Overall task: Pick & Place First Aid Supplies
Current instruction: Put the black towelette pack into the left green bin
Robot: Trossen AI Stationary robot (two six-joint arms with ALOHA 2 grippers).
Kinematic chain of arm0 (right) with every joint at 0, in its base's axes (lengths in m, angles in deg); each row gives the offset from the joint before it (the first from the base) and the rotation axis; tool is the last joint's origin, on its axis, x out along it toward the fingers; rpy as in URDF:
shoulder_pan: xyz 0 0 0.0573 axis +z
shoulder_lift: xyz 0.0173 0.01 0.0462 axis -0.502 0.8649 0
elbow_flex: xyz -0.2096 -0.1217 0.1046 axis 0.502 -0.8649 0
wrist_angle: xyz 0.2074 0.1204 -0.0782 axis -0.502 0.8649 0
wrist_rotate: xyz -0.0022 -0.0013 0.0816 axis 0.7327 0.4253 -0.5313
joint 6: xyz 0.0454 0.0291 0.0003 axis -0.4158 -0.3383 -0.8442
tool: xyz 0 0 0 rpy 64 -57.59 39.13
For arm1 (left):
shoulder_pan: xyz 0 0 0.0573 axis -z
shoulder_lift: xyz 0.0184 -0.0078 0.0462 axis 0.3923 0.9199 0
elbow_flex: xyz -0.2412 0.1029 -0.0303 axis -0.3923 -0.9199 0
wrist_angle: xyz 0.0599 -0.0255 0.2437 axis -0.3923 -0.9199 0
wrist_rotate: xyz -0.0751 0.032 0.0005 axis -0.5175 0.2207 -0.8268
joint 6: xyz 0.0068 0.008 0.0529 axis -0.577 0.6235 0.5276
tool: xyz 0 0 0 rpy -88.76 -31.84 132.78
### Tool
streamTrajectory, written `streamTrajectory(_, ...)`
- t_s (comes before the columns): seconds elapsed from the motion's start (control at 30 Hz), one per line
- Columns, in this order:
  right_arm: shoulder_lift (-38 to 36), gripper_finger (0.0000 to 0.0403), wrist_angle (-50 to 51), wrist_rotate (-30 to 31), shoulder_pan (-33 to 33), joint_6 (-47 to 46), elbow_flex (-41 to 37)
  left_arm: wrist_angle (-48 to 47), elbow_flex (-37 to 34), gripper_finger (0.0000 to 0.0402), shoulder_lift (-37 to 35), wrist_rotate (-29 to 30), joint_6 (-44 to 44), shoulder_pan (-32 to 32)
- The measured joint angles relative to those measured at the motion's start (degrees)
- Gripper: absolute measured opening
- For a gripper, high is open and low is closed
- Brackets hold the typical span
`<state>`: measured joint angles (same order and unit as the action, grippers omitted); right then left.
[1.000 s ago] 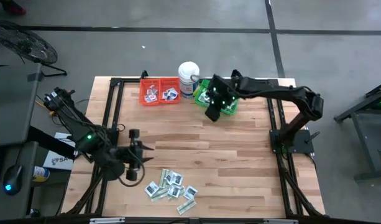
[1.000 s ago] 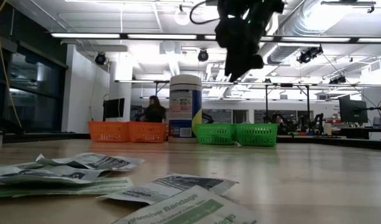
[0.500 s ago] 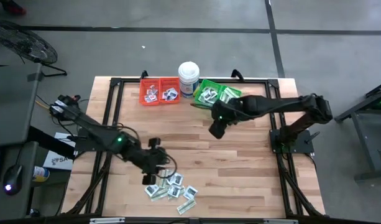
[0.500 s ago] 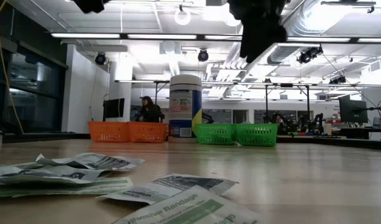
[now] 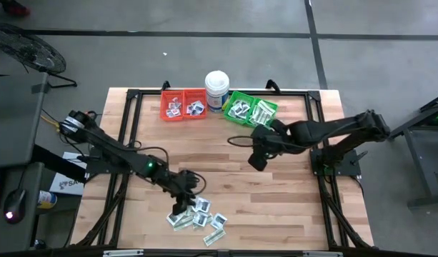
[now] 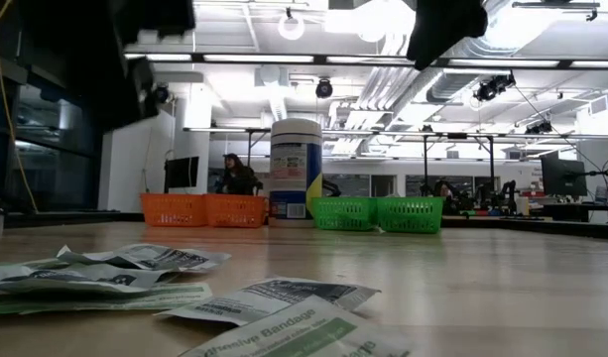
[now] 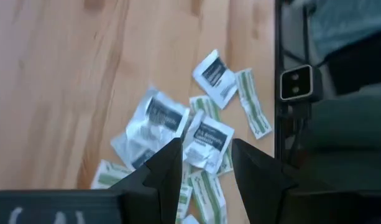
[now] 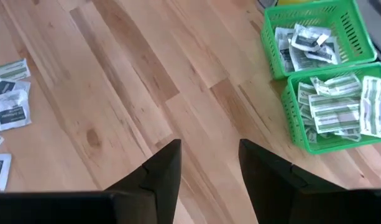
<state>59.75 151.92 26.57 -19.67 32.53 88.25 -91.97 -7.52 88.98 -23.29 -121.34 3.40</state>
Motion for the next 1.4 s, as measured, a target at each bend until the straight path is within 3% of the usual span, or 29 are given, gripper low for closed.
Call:
streamTrajectory(0.17, -0.41, 0.0153, 0.4, 0.86, 1.79, 0.82, 0.0, 11.26, -7.48, 0.0137, 0.0, 0.82, -12.95, 0.12)
streamTrajectory(0.37, -0.4, 0.0153, 0.38, 1.75, 3.58, 2.62, 0.0, 14.43, -11.42, 0.0137, 0.0, 2.02, -24.34, 0.12)
streamTrajectory(0.7, -0.39, 0.0154, 0.36, 1.94, 4.68, 5.34, 0.0, 17.38, -11.51, 0.0137, 1.58, 3.98, -30.29, 0.1)
streamTrajectory(1.4, -0.36, 0.0154, 0.14, 1.71, 5.09, 11.09, 0.0, 19.41, -4.91, 0.0137, 15.82, 2.44, -34.91, 0.12)
